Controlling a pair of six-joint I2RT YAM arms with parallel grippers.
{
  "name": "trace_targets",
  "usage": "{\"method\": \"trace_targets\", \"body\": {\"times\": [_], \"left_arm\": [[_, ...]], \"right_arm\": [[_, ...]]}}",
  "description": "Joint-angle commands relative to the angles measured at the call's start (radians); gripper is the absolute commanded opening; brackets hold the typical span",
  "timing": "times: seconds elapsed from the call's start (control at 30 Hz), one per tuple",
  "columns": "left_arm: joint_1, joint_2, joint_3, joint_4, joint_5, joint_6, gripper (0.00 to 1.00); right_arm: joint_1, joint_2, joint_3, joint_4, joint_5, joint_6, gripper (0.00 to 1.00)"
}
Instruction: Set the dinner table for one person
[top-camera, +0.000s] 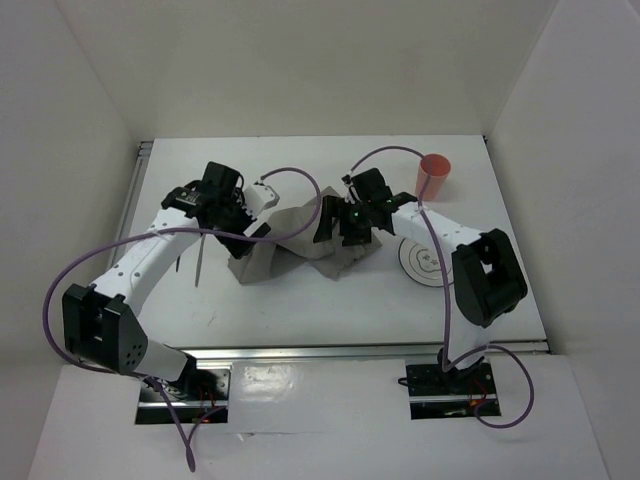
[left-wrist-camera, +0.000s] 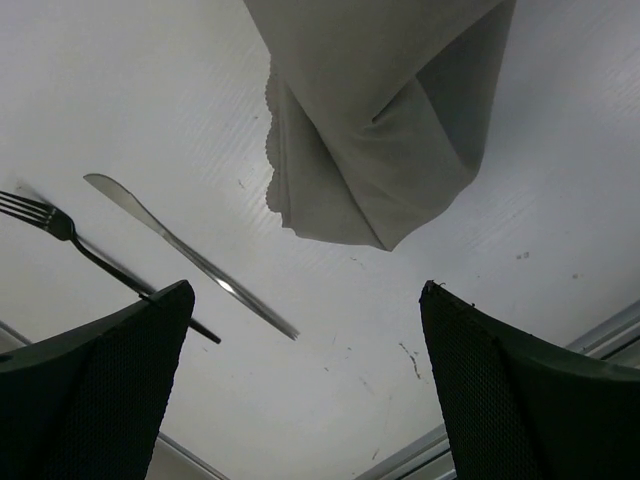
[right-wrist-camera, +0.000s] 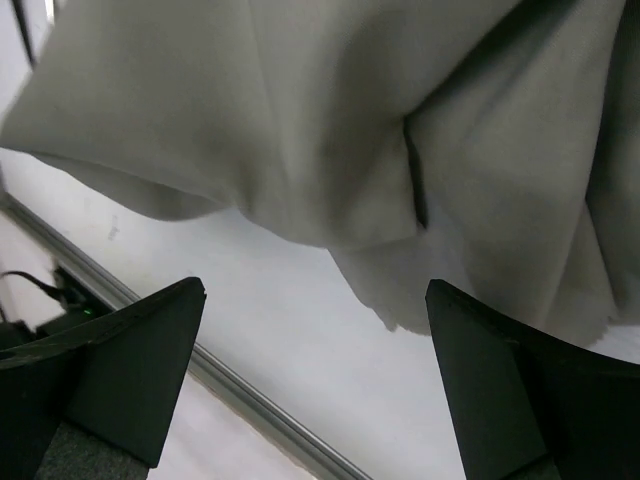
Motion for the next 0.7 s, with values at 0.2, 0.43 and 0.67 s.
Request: {"method": "trace_targets", "body": {"times": [0.2,0.43,0.67], "left_arm": [[-0.047,0.028,-0.156,0.206,-0.019,-0.037,1.0],[-0.069,0.061,-0.264,0.325,0.001,-0.12,1.0],[-0.069,0.151,-0.294,0.421,-0.075,-0.158,1.0]], "right_arm": [[-0.015,0.164,0.006,0.179,-0.061,0.317,1.0],[-0.026,0.117,-0.081,0.24,-0.047,0.426,1.0],[-0.026,0.164,-0.112,0.34,-0.113,0.537,0.91]]}}
